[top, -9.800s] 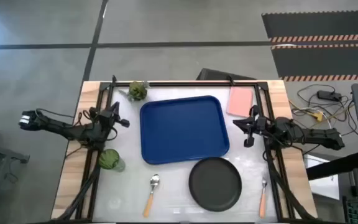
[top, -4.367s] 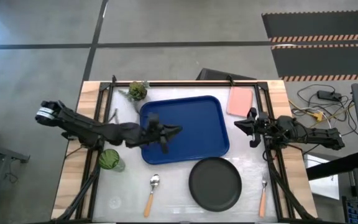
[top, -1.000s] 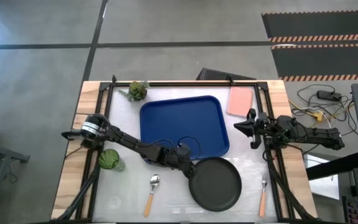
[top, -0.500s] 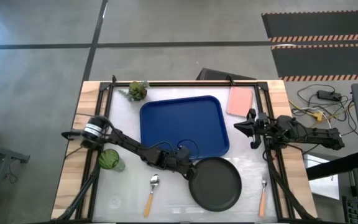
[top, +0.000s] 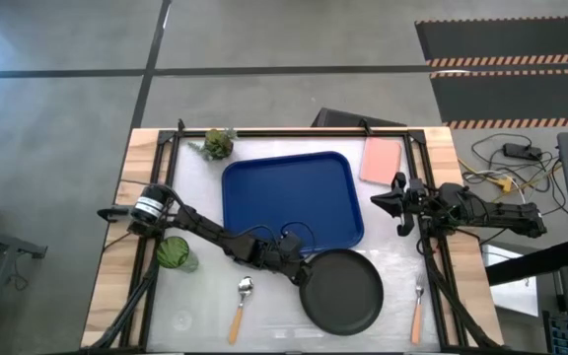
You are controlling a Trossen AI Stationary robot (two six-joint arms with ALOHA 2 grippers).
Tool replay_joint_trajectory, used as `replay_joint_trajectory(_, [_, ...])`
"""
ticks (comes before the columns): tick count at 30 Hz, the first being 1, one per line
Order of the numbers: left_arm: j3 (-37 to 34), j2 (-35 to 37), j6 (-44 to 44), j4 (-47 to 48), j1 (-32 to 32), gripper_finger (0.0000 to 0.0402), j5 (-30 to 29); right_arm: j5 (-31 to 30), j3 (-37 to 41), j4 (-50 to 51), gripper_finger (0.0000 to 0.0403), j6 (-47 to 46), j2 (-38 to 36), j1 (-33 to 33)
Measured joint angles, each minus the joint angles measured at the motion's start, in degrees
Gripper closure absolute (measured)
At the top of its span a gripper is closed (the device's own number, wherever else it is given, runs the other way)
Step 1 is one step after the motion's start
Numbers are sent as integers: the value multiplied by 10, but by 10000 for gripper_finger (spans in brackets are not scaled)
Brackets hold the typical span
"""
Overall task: Pick and place plate/cup/fork/spoon on tray
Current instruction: Put the black plate on the blue tray
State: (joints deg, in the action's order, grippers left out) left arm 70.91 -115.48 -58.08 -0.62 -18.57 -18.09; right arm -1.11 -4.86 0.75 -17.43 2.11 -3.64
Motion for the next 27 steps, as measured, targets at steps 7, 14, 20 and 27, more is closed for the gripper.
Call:
replay_joint_trajectory(7, [0, 0, 0, -1, -2, 309, 0, 0, 0, 0, 394, 0, 0, 0])
replay_joint_trajectory(14, [0, 0, -1, -7, -2, 381, 0, 0, 0, 1, 394, 0, 0, 0])
replay_joint_trajectory(20, [0, 0, -16, -13, -2, 400, 0, 0, 0, 1, 394, 0, 0, 0])
replay_joint_trajectory(27, [0, 16, -4, -48, 1, 401, 9, 0, 0, 3, 394, -1, 0, 0])
